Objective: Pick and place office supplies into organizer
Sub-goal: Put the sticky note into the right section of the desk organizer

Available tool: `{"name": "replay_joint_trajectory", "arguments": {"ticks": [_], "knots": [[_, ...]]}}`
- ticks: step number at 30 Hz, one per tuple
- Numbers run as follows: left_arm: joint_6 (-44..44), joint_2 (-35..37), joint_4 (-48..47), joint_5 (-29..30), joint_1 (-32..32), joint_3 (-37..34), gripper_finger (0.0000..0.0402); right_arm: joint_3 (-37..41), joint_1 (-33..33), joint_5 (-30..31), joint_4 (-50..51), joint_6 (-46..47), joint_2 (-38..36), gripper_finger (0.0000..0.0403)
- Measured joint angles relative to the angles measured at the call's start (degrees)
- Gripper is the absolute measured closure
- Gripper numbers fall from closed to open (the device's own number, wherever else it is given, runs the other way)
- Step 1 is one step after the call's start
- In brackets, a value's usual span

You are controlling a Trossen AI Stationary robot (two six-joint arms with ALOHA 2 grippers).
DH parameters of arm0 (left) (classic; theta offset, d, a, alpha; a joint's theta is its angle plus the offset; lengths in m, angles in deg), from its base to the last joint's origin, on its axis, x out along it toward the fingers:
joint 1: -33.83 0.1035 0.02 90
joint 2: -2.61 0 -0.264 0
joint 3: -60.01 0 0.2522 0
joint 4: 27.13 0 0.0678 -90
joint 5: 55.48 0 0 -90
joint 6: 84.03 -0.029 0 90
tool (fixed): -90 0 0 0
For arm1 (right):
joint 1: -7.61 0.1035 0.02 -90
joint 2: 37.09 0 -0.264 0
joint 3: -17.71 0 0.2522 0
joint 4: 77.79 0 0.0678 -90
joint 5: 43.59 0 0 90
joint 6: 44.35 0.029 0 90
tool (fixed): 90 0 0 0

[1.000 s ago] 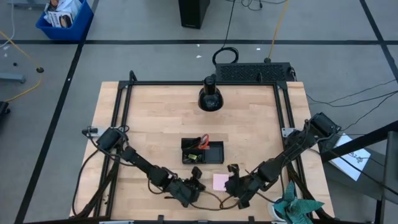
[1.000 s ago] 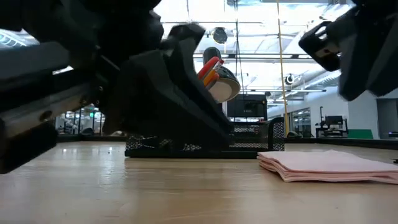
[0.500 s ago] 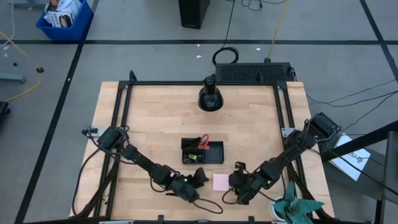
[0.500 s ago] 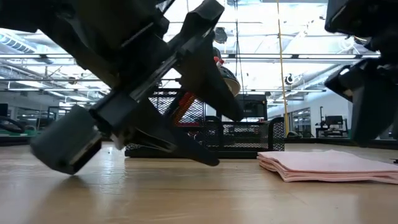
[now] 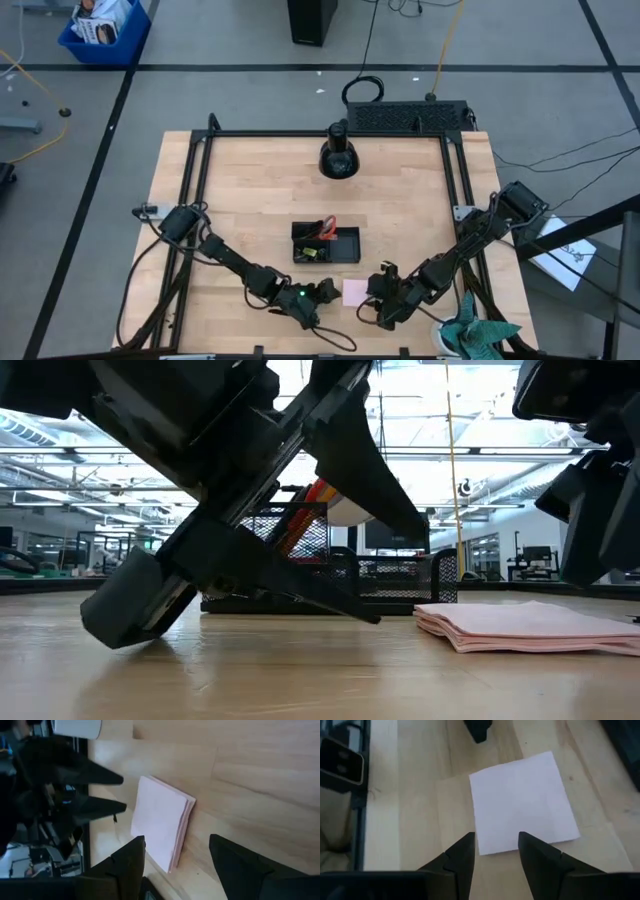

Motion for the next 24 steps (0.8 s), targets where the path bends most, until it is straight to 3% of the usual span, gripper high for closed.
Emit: {"name": "replay_joint_trajectory", "arguments": {"ticks": [8,15,24], "knots": [[-2.6,-1.4,-0.9,-0.3,0.1,1.6,0.0174,0.0,0.0,0.1,0.4,5.0,0.0,0.0271],[-0.4,-1.8,-13.5,-4.0,1.1,7.6,0.0174,0.0,0.0,-2.5,0.9,9.5,0.0,0.0279],[-1.8,-1.8,-13.0,-8.1,3.4,8.1,0.0174,0.0,-0.3,-2.3,5.3,13.3,0.0,0.0288]]}}
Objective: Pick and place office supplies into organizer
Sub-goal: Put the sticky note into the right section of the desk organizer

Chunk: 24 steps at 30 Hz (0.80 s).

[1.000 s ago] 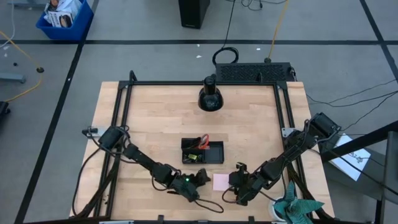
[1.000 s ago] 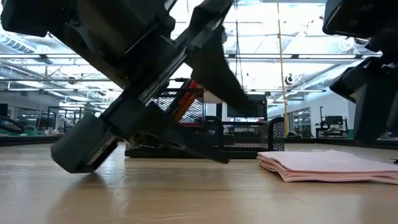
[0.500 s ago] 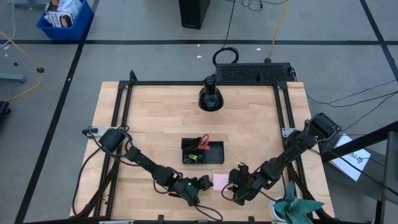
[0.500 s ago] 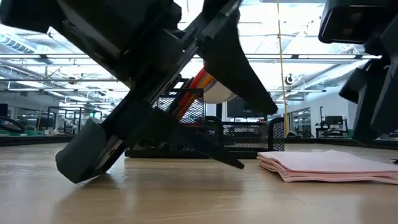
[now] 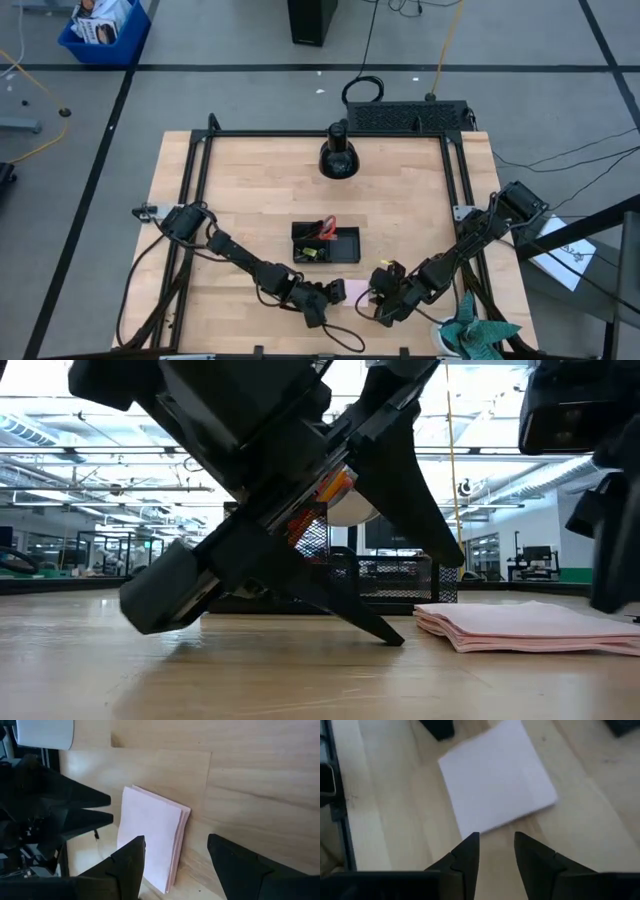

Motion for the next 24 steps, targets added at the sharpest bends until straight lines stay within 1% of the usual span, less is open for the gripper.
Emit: {"name": "replay_joint_trajectory", "arguments": {"ticks": [2,6,13,18,24], "knots": [[-0.1,0.0,0.2,-0.3,0.3,0.0,0.0174,0.6,-0.3,1.0,-1.1,-0.1,0.0,0.0289],[-0.2,0.0,0.3,-0.3,0.8,0.0,0.0174,2.6,-1.0,0.9,-3.2,-1.3,0.0,0.0289],[0.0,-1.0,0.8,-0.9,1.6,0.0,0.0174,7.1,-2.1,0.7,-12.6,-3.3,0.0,0.0289],[-0.6,-2.8,1.9,-0.3,1.8,0.3,0.0174,8.0,-2.1,0.8,-14.8,-4.3,0.0,0.0289],[-0.7,-2.9,3.2,0.0,1.9,0.3,0.0174,8.0,-2.1,0.8,-15.2,-4.8,0.0,0.0296]]}}
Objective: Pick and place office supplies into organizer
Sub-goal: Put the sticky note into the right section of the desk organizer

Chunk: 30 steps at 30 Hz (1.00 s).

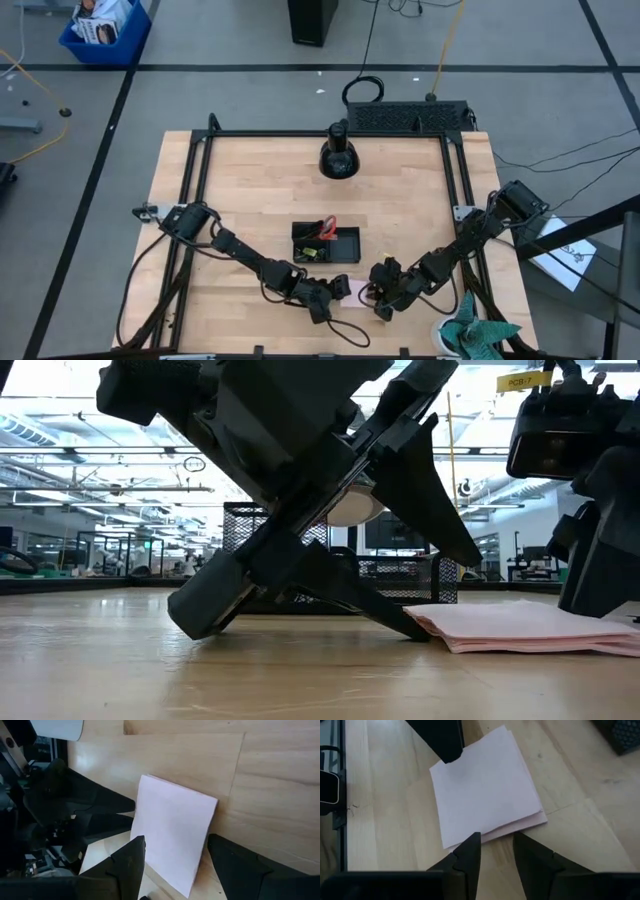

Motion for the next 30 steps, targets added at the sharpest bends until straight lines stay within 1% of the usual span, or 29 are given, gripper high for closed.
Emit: {"name": "replay_joint_trajectory", "arguments": {"ticks": [8,15,20,22,24,26,30], "knots": [[0.5,-0.2,0.6,-0.6,0.2,0.8,0.0174,0.0,-0.2,0.0,-0.5,-0.7,0.0,0.0308],[1.6,-0.3,2.2,-1.6,0.6,0.7,0.0174,0.0,-0.2,0.1,-3.2,-2.7,0.0,0.0310],[4.6,-0.5,5.1,-3.1,1.1,0.7,0.0177,0.0,-0.4,0.0,-2.9,-2.9,0.0,0.0310],[5.9,-0.5,5.5,-3.3,1.1,0.7,0.0193,0.0,-0.4,0.0,-3.0,-3.1,0.0,0.0310],[6.0,-0.5,5.5,-3.4,1.1,0.7,0.0222,0.0,-0.4,0.1,-2.9,-3.1,0.0,0.0310],[5.8,-0.5,5.2,-3.6,0.8,0.7,0.0261,0.0,-0.4,0.1,-2.9,-3.1,0.0,0.0310],[5.6,-0.5,5.0,-3.5,0.1,0.7,0.0356,0.0,-0.4,0.1,-2.6,-3.1,0.0,0.0310]]}}
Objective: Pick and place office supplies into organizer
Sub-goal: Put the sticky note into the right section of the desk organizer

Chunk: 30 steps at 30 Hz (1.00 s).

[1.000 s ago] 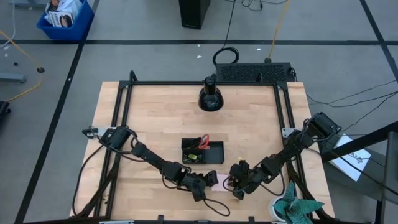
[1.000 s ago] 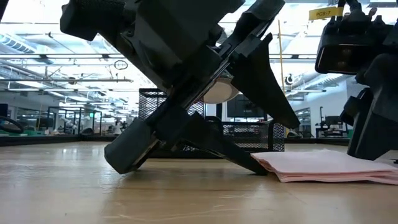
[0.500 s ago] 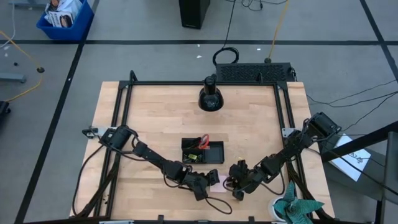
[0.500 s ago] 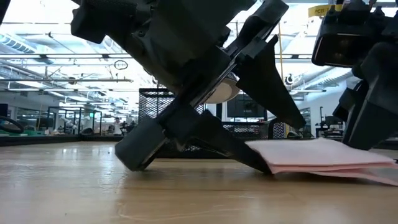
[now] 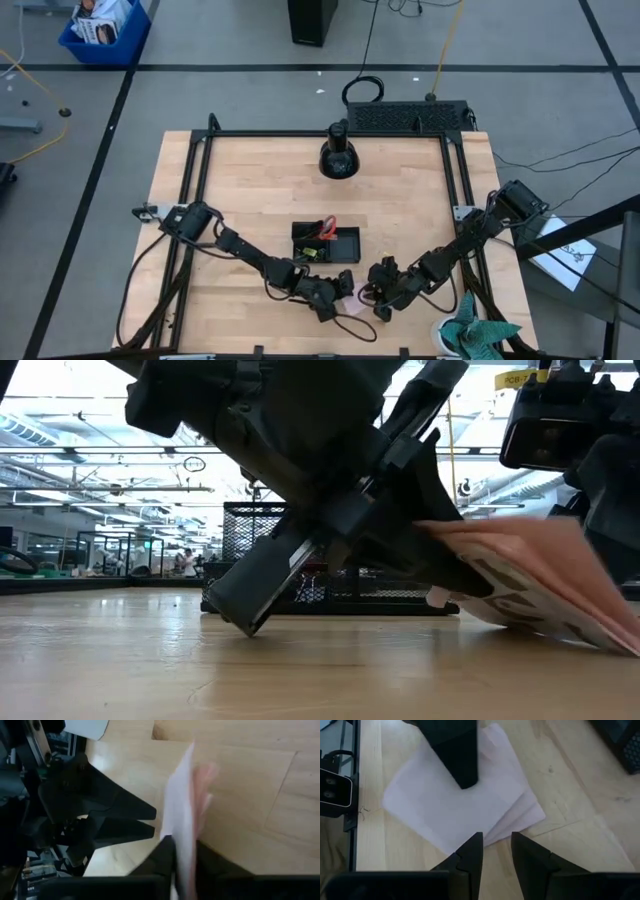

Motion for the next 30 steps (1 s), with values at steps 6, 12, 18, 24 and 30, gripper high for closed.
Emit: {"name": "replay_joint_trajectory", "arguments": {"ticks": [6,12,18,24,30], "knots": [[0.9,0.0,0.4,1.2,-1.1,0.0,0.0387,0.0,0.0,0.0,0.0,-1.1,0.0,0.0310],[7.0,1.0,0.0,11.8,-3.0,0.0,0.0393,0.0,0.1,-0.2,0.1,-3.0,0.0,0.0310],[19.4,4.7,-2.9,26.9,-5.4,-0.6,0.0397,0.0,0.3,-0.1,0.4,-3.6,0.0,0.0310],[22.0,8.7,-1.3,37.2,-7.0,0.7,0.0393,0.0,1.4,0.9,0.5,-4.5,0.0,0.0310],[27.8,6.4,-12.9,41.5,-5.0,9.5,0.0393,0.3,3.1,6.2,-0.2,-5.0,0.0,0.0310]]}}
